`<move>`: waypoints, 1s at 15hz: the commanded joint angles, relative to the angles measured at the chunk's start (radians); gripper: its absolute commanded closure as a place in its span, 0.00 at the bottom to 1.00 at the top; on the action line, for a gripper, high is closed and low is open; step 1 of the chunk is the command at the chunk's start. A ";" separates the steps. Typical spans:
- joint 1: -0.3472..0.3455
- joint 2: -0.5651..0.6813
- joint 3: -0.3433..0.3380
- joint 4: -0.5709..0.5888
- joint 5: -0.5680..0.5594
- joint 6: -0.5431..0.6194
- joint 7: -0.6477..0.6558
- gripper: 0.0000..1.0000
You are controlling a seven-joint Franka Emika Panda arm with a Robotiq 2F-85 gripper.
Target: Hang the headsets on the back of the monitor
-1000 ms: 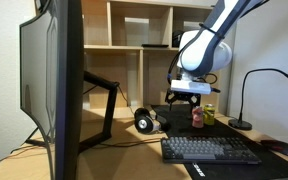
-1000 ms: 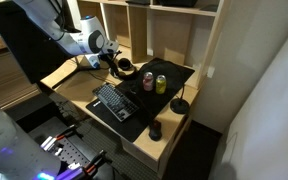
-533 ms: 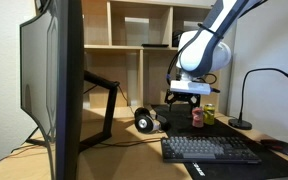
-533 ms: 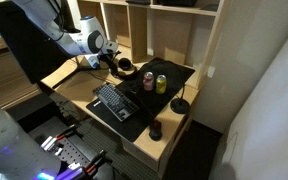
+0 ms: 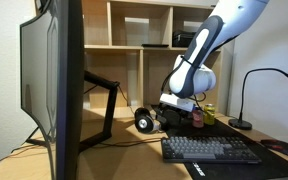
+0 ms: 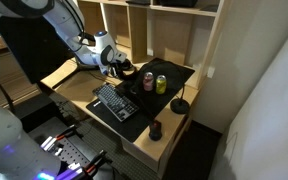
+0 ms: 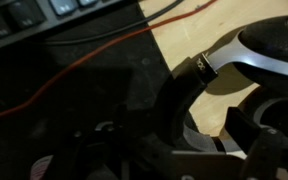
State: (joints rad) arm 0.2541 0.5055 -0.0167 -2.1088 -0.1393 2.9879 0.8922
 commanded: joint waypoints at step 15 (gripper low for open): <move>-0.130 0.302 0.108 0.350 0.318 -0.039 -0.388 0.00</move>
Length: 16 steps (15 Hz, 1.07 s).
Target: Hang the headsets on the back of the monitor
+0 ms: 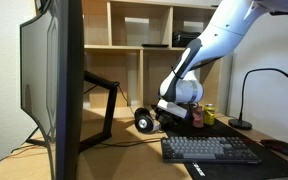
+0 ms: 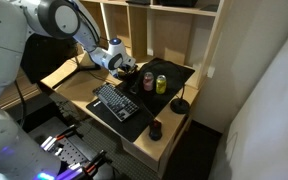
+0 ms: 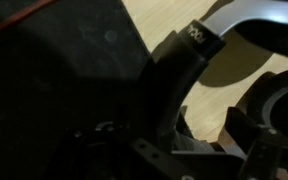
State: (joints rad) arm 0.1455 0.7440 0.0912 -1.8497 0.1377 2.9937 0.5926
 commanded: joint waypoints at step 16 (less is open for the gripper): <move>-0.035 0.063 0.007 0.110 0.059 -0.105 -0.250 0.67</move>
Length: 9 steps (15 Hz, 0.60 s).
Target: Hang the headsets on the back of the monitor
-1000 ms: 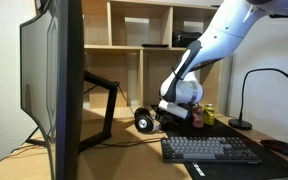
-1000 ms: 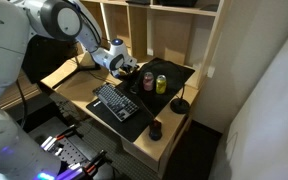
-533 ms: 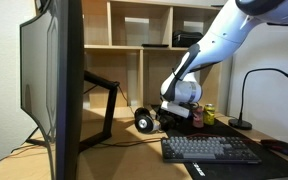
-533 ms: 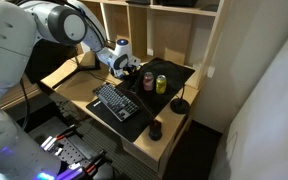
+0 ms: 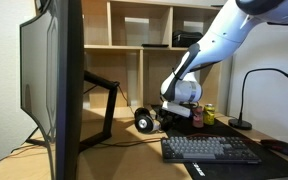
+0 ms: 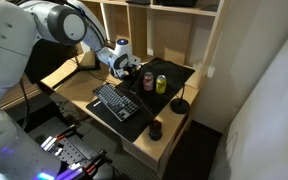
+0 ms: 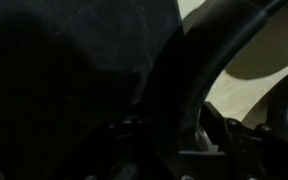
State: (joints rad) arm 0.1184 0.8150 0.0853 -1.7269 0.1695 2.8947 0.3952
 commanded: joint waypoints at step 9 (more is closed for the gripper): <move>0.002 -0.075 0.044 -0.089 0.002 0.027 -0.155 0.96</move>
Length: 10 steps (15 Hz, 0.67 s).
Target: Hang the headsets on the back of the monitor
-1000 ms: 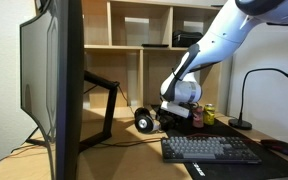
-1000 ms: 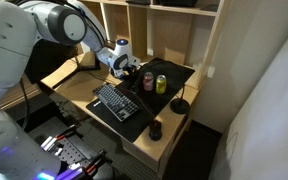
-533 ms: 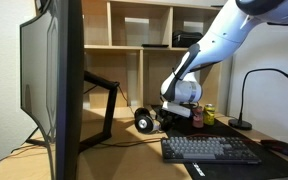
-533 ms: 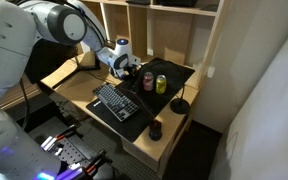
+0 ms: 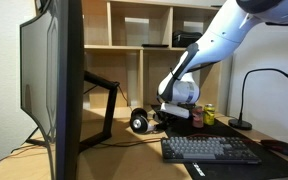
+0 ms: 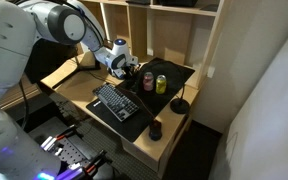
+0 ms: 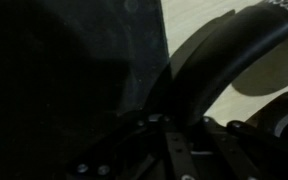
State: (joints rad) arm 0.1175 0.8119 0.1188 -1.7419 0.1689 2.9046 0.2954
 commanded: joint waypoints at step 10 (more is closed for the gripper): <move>0.161 -0.327 -0.194 -0.165 -0.198 0.104 -0.071 0.96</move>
State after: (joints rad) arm 0.2007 0.5964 0.0281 -1.8195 0.0486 2.9527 0.2165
